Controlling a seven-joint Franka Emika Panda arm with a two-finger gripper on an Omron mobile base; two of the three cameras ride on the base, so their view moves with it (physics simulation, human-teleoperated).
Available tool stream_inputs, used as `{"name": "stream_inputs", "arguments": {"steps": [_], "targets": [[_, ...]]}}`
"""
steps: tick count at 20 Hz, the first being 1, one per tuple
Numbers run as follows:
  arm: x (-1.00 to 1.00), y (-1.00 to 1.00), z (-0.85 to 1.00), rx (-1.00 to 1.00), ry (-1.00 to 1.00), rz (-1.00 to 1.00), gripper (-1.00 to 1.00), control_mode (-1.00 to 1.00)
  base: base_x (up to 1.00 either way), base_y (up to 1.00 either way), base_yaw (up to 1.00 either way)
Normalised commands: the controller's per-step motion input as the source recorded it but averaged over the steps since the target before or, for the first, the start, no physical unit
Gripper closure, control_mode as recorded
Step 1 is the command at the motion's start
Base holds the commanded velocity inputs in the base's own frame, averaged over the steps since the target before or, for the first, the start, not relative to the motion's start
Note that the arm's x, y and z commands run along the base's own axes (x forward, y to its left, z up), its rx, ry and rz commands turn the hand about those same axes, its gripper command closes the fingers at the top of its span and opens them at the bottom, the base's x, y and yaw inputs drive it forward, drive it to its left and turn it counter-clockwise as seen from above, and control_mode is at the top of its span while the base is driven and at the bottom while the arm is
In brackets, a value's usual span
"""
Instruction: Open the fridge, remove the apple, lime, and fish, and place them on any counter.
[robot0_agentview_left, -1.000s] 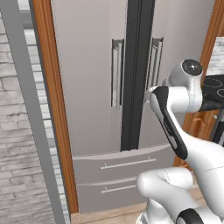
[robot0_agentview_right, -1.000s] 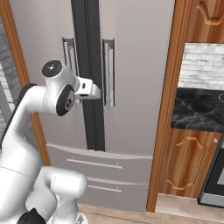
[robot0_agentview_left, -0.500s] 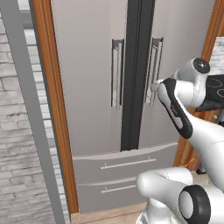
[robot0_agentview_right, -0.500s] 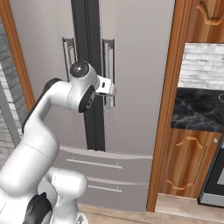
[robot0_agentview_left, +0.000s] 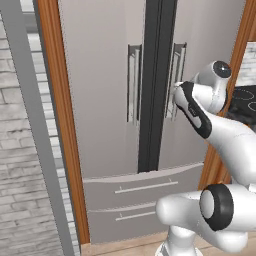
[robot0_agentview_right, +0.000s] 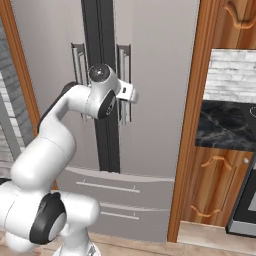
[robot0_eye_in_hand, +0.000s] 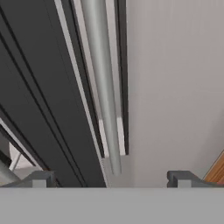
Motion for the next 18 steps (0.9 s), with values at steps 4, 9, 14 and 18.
{"name": "stream_inputs", "arguments": {"steps": [4, 9, 14, 18], "targets": [[0.29, 0.00, 0.01, -0.05, -0.24, -0.01, -1.00, -1.00, 0.00, 0.00, 0.00], [0.41, 0.00, 0.14, -0.01, -0.09, 0.00, -1.00, -1.00, 0.00, 0.00, 0.00], [0.68, 0.00, 0.04, 0.00, 0.01, 0.00, -1.00, -1.00, 0.00, 0.00, 0.00], [0.58, -0.10, -0.01, 0.01, 0.01, 0.00, -1.00, -1.00, 0.00, 0.00, 0.00]]}}
